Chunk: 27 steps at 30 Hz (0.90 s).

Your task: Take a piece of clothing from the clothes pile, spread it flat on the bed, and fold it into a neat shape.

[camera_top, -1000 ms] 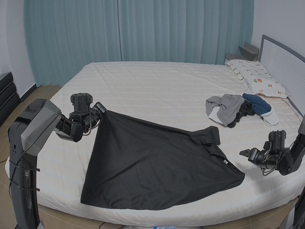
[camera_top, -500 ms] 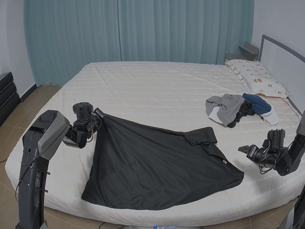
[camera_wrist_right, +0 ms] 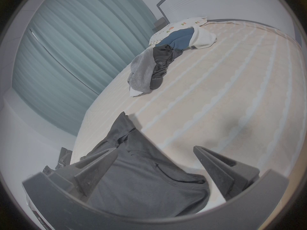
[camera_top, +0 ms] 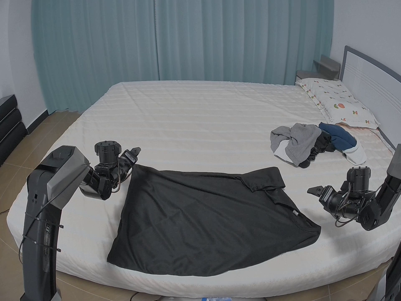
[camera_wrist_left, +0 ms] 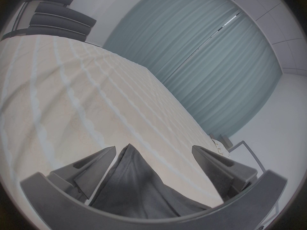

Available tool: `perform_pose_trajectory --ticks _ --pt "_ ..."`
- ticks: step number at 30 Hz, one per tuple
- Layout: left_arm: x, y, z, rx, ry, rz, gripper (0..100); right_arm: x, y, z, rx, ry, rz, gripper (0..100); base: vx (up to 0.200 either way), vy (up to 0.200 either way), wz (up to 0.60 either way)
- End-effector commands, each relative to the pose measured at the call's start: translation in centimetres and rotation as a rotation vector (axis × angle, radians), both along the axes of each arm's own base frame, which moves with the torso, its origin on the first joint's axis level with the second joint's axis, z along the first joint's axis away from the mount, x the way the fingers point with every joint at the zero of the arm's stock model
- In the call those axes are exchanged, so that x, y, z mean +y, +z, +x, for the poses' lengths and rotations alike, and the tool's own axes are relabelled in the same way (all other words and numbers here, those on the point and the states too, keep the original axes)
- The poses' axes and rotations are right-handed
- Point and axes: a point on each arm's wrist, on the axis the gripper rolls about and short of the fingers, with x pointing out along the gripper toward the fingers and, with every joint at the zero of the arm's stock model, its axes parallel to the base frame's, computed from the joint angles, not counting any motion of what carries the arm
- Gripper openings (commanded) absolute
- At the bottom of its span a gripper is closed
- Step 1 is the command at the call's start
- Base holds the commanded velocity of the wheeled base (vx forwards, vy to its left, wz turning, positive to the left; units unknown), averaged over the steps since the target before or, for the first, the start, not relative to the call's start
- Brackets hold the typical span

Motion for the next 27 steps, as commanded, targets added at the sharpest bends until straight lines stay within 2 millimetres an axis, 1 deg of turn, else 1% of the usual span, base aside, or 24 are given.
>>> perform_pose_trajectory --ticks 1,6,9,11,13,14,15,18,19,20,21,23,24,25,26,27 --pt "0.1 3.6 -1.5 -0.029 -0.033 -0.017 100 2.2 0.6 0.4 -0.025 0.053 0.035 100 0.0 0.0 0.0" --pt "0.1 3.7 -1.8 -0.02 -0.032 -0.013 100 2.6 0.8 0.5 -0.037 0.063 0.04 100 0.0 0.0 0.0" --pt "0.9 3.6 -4.1 0.044 -0.042 -0.015 100 3.6 1.1 1.7 -0.06 0.061 0.083 100 0.0 0.0 0.0" --pt "0.9 3.6 -5.1 0.065 -0.065 -0.022 100 4.1 1.1 2.3 -0.063 0.063 0.096 100 0.0 0.0 0.0" --pt "1.0 4.0 -6.8 0.099 -0.079 -0.03 100 5.0 0.1 3.3 -0.041 0.079 0.093 100 0.0 0.0 0.0" --pt "1.0 4.0 -6.8 0.099 -0.079 -0.03 100 5.0 0.1 3.3 -0.041 0.079 0.093 100 0.0 0.0 0.0" --pt "1.1 4.1 -8.6 0.136 -0.083 -0.034 100 5.8 -0.3 3.8 -0.027 0.097 0.088 100 0.0 0.0 0.0" --pt "1.1 4.0 -11.1 0.195 -0.094 -0.035 100 6.7 0.1 4.7 -0.008 0.117 0.084 100 0.0 0.0 0.0" --pt "1.1 3.9 -11.3 0.199 -0.094 -0.035 100 6.8 0.2 4.8 -0.008 0.118 0.084 100 0.0 0.0 0.0" --pt "0.9 3.5 -12.6 0.235 -0.1 -0.035 100 7.8 0.4 5.4 0.014 0.143 0.082 100 0.0 0.0 0.0" --pt "0.8 3.3 -13.4 0.251 -0.102 -0.037 100 8.4 0.3 5.9 0.032 0.152 0.081 100 0.0 0.0 0.0" --pt "0.4 3.0 -14.7 0.272 -0.099 -0.068 100 9.3 -0.2 7.1 0.052 0.163 0.079 100 0.0 0.0 0.0" --pt "0.4 3.0 -14.7 0.272 -0.099 -0.068 100 9.3 -0.2 7.1 0.052 0.163 0.079 100 0.0 0.0 0.0" --pt "0.1 3.1 -15.5 0.274 -0.08 -0.13 100 10.1 -1.0 8.0 0.064 0.166 0.066 100 0.0 0.0 0.0" --pt "0.1 3.1 -15.7 0.275 -0.075 -0.141 100 10.2 -1.1 8.1 0.064 0.167 0.064 100 0.0 0.0 0.0" --pt "0.0 3.2 -16.2 0.272 -0.053 -0.196 100 10.8 -2.0 8.7 0.074 0.165 0.047 100 0.0 0.0 0.0"
